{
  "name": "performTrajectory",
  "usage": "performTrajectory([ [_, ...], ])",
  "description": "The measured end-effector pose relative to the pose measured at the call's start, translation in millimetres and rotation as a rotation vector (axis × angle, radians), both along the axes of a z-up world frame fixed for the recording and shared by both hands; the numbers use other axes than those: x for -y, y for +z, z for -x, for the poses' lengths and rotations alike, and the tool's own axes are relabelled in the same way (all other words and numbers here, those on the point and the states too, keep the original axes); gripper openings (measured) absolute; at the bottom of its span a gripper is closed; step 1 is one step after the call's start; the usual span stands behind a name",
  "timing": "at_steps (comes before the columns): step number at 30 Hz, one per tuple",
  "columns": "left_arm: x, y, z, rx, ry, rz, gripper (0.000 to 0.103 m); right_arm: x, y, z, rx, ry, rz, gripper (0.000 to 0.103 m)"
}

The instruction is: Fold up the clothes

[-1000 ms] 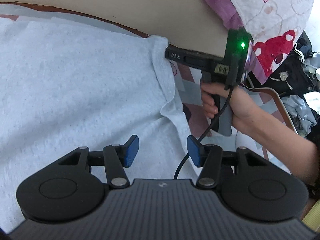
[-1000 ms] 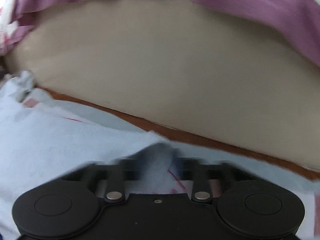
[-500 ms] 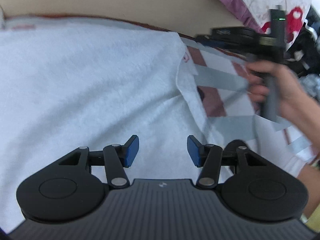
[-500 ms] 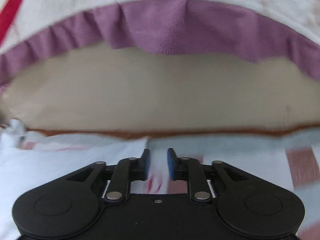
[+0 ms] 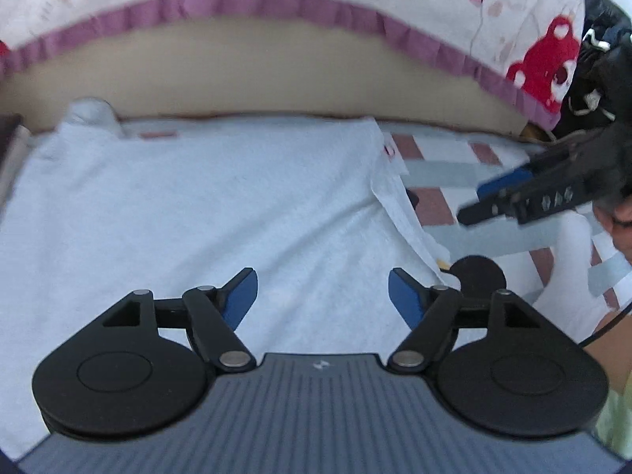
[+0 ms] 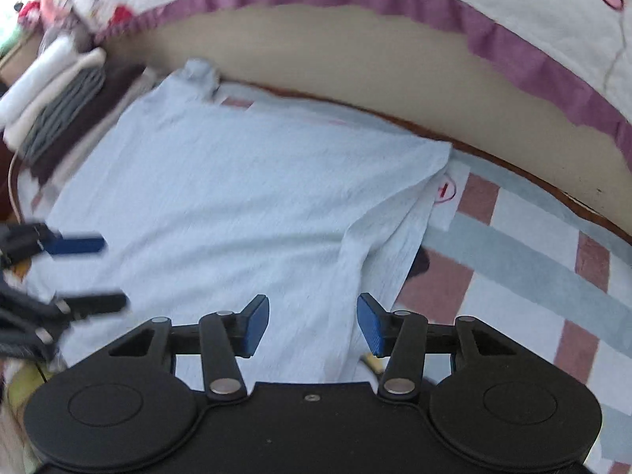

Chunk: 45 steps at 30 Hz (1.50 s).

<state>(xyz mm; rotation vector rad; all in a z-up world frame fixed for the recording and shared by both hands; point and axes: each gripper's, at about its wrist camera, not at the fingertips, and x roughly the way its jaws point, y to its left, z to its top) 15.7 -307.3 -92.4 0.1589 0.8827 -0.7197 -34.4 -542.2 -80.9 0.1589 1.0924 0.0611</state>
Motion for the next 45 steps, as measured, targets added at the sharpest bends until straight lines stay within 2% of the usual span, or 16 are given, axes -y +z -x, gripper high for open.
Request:
performTrajectory([
  [2, -20.8, 13.9, 6.2, 0.031, 0.01, 0.024, 0.082, -13.1, 2.7, 0.3, -0.004, 0.029, 0.04, 0.061],
  [7, -68.6, 36.1, 26.7, 0.185, 0.12, 0.029, 0.082, -39.4, -13.4, 8.8, 0.067, 0.059, 0.187, 0.06],
  [8, -80.9, 40.3, 31.3, 0.239, 0.148, 0.041, 0.082, -43.2, -15.1, 9.4, 0.079, 0.062, 0.217, 0.058],
  [10, -101.2, 42.2, 35.0, 0.262, 0.159, 0.076, 0.084, -46.8, -9.7, 10.7, 0.109, 0.034, 0.273, 0.06],
  [12, -117.3, 39.6, 33.3, 0.232, 0.164, 0.087, 0.084, -49.4, -2.3, 8.3, 0.097, -0.002, 0.297, 0.06],
  [14, -127.9, 33.0, 28.2, 0.191, 0.167, 0.093, 0.084, -56.0, 7.4, 2.0, 0.027, -0.031, 0.299, 0.061],
  [17, -134.8, 21.9, 16.8, 0.13, 0.178, 0.078, 0.084, -74.5, 11.9, -2.0, -0.085, 0.011, 0.31, 0.062],
  [20, -135.3, 16.5, 6.3, 0.081, 0.194, 0.049, 0.084, -90.9, 9.9, 2.2, -0.138, 0.032, 0.339, 0.064],
  [24, -133.4, 13.8, 0.8, 0.021, 0.2, 0.032, 0.084, -94.9, -5.0, 12.0, -0.122, -0.01, 0.313, 0.064],
  [29, -119.9, 14.1, 4.9, 0.009, 0.174, 0.01, 0.084, -79.5, -22.4, 57.6, 0.018, -0.146, 0.217, 0.064],
  [32, -101.1, -6.3, 9.7, -0.016, 0.138, -0.013, 0.084, -51.3, -38.6, 86.8, 0.056, -0.137, 0.146, 0.064],
  [34, -87.9, -27.5, 12.4, -0.04, 0.112, -0.006, 0.084, -31.1, -53.4, 106.0, 0.034, -0.175, 0.147, 0.066],
  [38, -67.2, -70.7, 21.3, -0.088, 0.059, 0.032, 0.081, 1.2, -83.9, 136.3, 0.023, -0.28, -0.052, 0.066],
  [42, -49.6, -96.6, 29.0, -0.101, 0.02, -0.04, 0.08, 3.9, -110.3, 151.5, 0.027, -0.333, -0.151, 0.066],
  [45, -42.6, -105.8, 31.9, -0.103, 0.017, -0.091, 0.08, 2.2, -124.2, 155.5, -0.016, -0.369, -0.238, 0.066],
])
